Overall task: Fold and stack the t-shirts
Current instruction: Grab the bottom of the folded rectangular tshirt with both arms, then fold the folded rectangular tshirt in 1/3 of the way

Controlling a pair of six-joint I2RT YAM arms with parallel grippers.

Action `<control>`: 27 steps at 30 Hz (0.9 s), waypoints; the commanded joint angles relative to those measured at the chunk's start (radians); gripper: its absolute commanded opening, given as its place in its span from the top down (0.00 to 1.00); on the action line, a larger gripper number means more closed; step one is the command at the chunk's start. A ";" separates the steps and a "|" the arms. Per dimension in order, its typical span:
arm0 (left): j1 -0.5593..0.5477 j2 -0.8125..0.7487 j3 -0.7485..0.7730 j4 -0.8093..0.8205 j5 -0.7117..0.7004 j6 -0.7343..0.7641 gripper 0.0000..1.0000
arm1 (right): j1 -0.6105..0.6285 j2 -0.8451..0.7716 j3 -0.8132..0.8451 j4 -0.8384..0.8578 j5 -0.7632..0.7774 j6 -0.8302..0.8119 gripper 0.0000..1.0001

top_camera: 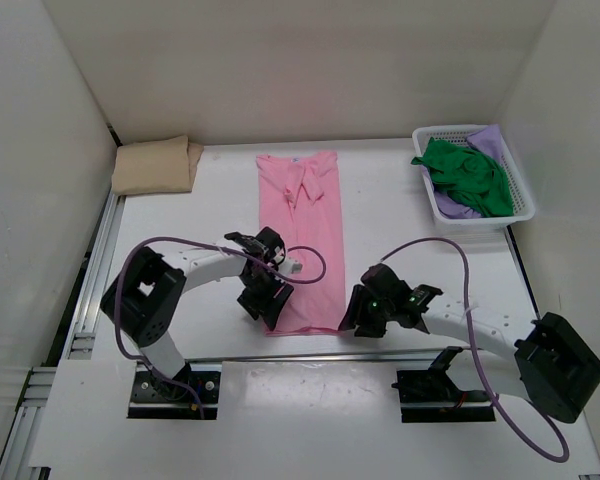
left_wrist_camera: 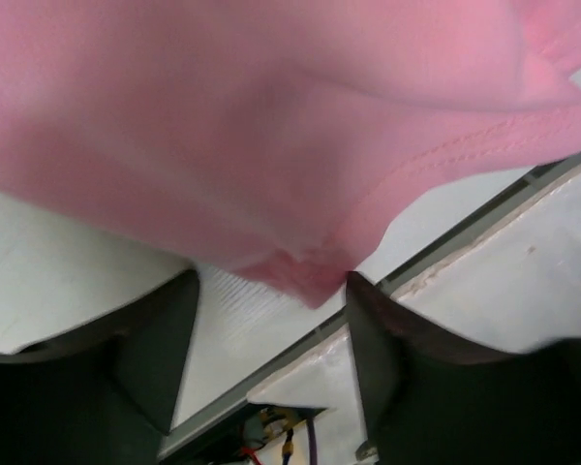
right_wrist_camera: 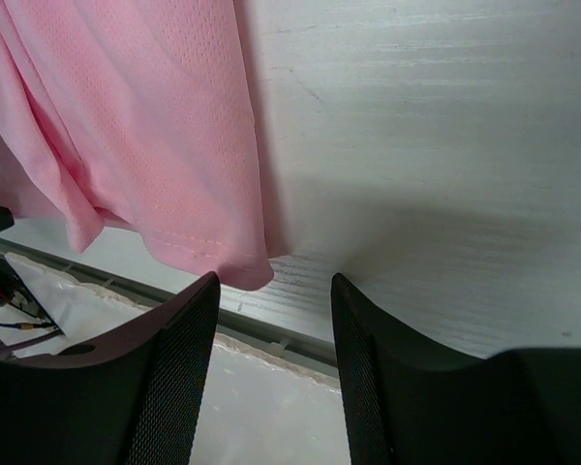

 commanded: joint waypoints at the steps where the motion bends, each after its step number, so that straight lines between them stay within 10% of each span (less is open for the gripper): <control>1: -0.003 0.039 -0.025 0.066 0.033 0.011 0.32 | -0.003 0.022 0.007 0.040 0.004 0.006 0.46; 10: -0.024 0.039 -0.003 0.066 0.090 0.011 0.88 | -0.003 0.114 0.040 0.104 -0.063 -0.004 0.71; 14: -0.024 -0.011 -0.003 0.053 0.037 0.011 0.90 | -0.023 0.114 0.040 0.095 -0.074 -0.024 1.00; 27: -0.015 -0.163 0.194 -0.145 -0.187 0.011 0.90 | -0.106 0.002 0.349 -0.204 0.085 -0.221 1.00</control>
